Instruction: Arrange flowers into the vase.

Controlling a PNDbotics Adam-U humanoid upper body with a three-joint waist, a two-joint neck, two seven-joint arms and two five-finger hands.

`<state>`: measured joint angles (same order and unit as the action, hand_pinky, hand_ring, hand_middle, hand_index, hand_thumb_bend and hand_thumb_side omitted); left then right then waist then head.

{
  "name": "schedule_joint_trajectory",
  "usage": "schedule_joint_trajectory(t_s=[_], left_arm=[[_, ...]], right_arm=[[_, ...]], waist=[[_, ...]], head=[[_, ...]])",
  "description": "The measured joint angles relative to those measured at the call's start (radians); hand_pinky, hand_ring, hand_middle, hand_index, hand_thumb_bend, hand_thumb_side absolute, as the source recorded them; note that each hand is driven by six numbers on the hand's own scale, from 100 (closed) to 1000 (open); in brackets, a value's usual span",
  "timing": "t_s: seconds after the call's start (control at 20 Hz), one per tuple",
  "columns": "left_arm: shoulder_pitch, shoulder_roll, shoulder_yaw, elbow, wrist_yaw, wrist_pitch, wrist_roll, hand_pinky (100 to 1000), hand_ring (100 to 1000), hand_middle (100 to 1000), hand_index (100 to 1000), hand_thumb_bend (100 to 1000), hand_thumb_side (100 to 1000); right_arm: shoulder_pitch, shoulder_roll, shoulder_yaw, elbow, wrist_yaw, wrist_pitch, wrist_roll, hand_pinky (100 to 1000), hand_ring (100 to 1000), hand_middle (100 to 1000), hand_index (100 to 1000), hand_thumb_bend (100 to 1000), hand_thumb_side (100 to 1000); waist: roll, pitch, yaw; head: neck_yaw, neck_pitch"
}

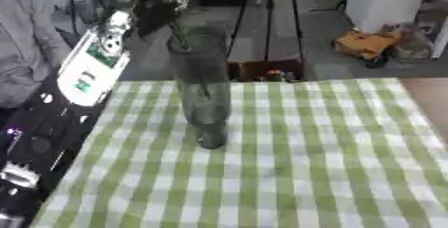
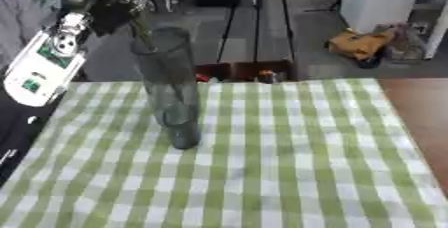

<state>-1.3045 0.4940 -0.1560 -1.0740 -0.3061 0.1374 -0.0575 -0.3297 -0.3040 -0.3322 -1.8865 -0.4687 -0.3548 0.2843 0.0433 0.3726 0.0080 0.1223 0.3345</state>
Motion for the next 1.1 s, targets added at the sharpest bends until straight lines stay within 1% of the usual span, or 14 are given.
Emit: schedule_joint_trajectory(t_s=[0.05, 0.3, 0.45, 0.6, 0.8, 0.9, 1.1], left_arm=[[0.000, 0.002, 0.000, 0.000, 0.002, 0.002, -0.016, 179, 578, 569, 661, 100, 711], [0.001, 0.014, 0.000, 0.000, 0.008, 0.013, -0.071, 182, 580, 573, 668, 100, 731], [0.003, 0.016, 0.000, 0.001, 0.012, 0.021, -0.087, 205, 597, 594, 711, 100, 768], [0.006, 0.016, -0.001, 0.009, 0.013, 0.028, -0.121, 251, 627, 627, 769, 100, 795], [0.011, 0.017, -0.001, 0.017, 0.014, 0.037, -0.192, 275, 647, 649, 795, 100, 823], [0.012, 0.017, -0.001, 0.019, 0.014, 0.042, -0.214, 284, 657, 662, 806, 100, 853], [0.020, 0.018, 0.000, 0.019, 0.016, 0.051, -0.245, 333, 698, 714, 859, 100, 853]], right_arm=[[0.003, 0.000, 0.000, 0.000, 0.000, 0.002, -0.002, 651, 665, 561, 813, 100, 1000], [0.006, 0.001, 0.000, -0.006, 0.001, 0.007, -0.007, 650, 665, 561, 813, 100, 1000], [0.009, 0.001, 0.000, -0.006, 0.002, 0.010, -0.009, 649, 664, 561, 812, 100, 1000], [0.009, 0.002, 0.000, -0.007, 0.002, 0.012, -0.012, 649, 664, 560, 812, 100, 1000], [0.011, 0.005, 0.000, -0.012, 0.003, 0.016, -0.015, 649, 664, 560, 812, 100, 1000], [0.012, 0.009, 0.000, -0.012, 0.004, 0.017, -0.017, 648, 663, 558, 812, 100, 1000], [0.012, 0.009, 0.000, -0.015, 0.004, 0.019, -0.020, 648, 663, 555, 812, 100, 1000]], waist=[[0.001, -0.002, 0.001], [0.004, -0.008, 0.006], [0.004, -0.010, 0.005], [0.004, -0.014, 0.004], [0.004, -0.016, 0.007], [0.004, -0.016, 0.007], [0.004, -0.022, 0.008]], head=[[0.000, 0.002], [-0.001, 0.009], [-0.001, 0.009], [-0.001, 0.011], [-0.002, 0.016], [-0.002, 0.017], [-0.003, 0.017]])
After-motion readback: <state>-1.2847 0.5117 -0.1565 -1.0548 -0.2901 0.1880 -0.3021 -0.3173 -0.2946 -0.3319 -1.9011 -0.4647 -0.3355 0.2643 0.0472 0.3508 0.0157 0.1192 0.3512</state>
